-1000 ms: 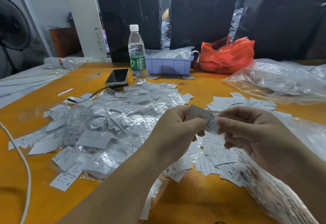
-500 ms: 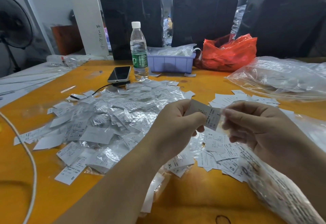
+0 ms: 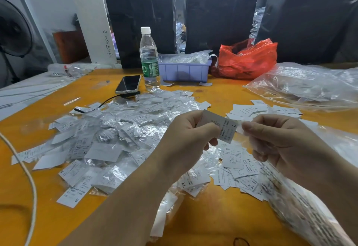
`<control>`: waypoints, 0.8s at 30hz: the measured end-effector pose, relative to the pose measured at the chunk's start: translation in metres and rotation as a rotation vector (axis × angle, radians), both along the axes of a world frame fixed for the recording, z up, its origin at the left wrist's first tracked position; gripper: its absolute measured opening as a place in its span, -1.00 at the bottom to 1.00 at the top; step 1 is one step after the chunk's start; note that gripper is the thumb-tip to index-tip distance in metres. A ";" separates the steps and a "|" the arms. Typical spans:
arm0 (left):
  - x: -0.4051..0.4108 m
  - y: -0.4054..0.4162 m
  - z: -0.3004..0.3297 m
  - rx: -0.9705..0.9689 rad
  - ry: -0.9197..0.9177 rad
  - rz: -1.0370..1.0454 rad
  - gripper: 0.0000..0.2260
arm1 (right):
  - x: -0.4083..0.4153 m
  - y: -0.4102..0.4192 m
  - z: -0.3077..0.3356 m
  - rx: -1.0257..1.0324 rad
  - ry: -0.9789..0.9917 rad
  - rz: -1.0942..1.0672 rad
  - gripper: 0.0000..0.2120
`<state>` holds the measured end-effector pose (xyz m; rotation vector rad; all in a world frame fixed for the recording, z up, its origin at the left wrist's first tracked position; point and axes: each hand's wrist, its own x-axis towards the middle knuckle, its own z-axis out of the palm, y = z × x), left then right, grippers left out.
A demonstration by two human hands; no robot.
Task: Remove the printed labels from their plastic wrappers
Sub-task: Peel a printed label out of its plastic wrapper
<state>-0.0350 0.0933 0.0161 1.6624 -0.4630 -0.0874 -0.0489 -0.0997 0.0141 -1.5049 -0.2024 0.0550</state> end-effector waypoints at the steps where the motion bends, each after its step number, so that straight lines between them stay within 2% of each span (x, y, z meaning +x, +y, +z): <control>1: 0.000 0.000 0.000 0.000 0.005 0.004 -0.82 | 0.000 0.000 0.000 0.006 0.000 -0.003 -0.81; 10: 0.001 0.000 0.001 0.007 0.022 -0.008 -0.80 | 0.001 -0.001 -0.001 -0.003 -0.015 0.002 -0.79; 14: 0.001 -0.001 0.000 0.023 0.015 0.000 -0.81 | 0.000 -0.001 -0.004 -0.025 -0.035 0.021 -0.69; 19: 0.001 -0.001 -0.001 0.032 0.010 0.010 -0.83 | 0.000 0.001 -0.002 -0.061 -0.054 0.026 -0.79; 24: 0.001 -0.001 -0.001 0.030 -0.001 0.002 -0.83 | 0.000 0.001 -0.003 -0.068 -0.075 -0.001 -0.79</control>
